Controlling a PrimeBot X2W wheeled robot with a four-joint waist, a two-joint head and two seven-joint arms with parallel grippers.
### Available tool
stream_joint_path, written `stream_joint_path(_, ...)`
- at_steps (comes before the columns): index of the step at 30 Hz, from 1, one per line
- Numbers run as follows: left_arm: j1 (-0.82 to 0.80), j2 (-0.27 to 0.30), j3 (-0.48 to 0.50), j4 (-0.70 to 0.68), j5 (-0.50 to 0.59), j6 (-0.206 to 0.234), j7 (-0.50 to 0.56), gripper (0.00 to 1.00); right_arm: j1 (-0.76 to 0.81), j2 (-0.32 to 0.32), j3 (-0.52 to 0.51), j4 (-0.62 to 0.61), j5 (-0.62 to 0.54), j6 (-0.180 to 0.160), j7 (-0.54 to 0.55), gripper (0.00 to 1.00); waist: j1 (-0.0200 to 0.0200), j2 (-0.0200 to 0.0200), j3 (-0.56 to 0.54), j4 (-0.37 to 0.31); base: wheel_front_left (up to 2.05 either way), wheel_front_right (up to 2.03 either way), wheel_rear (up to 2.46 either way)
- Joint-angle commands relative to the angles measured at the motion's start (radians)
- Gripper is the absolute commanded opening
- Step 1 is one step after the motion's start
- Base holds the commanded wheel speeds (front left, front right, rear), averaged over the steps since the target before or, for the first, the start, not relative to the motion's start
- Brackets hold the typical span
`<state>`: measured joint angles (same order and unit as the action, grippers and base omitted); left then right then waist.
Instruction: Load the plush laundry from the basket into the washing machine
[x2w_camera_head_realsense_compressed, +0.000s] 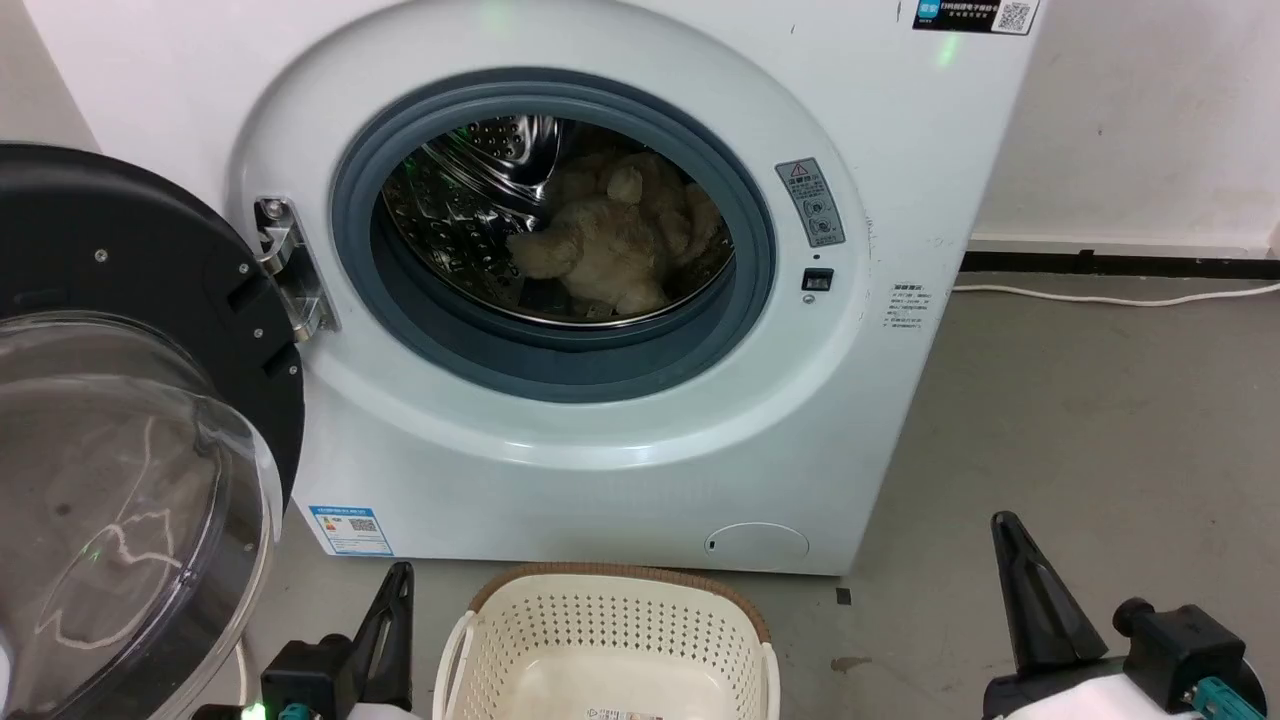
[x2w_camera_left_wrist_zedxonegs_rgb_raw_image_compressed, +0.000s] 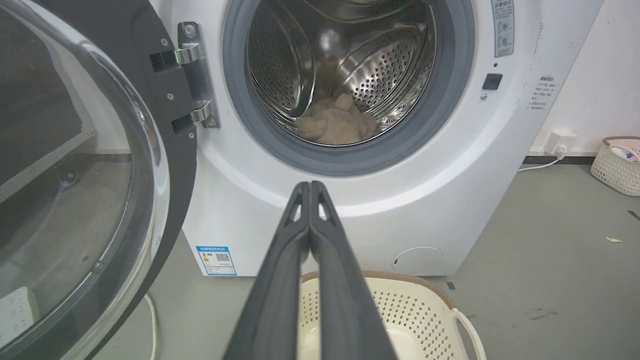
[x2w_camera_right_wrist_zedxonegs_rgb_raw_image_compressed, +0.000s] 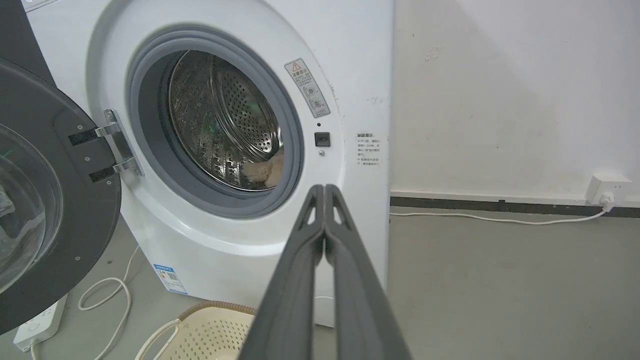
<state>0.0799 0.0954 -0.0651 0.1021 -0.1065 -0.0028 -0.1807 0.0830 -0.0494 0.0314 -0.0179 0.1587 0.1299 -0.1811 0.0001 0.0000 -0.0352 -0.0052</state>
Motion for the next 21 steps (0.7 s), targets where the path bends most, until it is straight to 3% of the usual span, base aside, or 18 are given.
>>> stream_joint_path(1, -0.016, -0.004, 0.005, -0.009, 0.008, 0.001, 0.006, 0.0, -0.016, 0.0, -0.003, 0.002, -0.008, 0.0, 0.006, 0.0, -0.0001, 0.0, 0.001, 0.0, 0.0, 0.0, 0.0)
stream_joint_path(21, -0.031, -0.014, 0.019, -0.03, 0.031, 0.001, 0.047, 0.0, -0.032, 0.0, -0.01, 0.006, -0.043, 0.0, 0.047, 0.0, -0.0001, 0.0, 0.009, 0.001, 0.0, 0.0, 0.0)
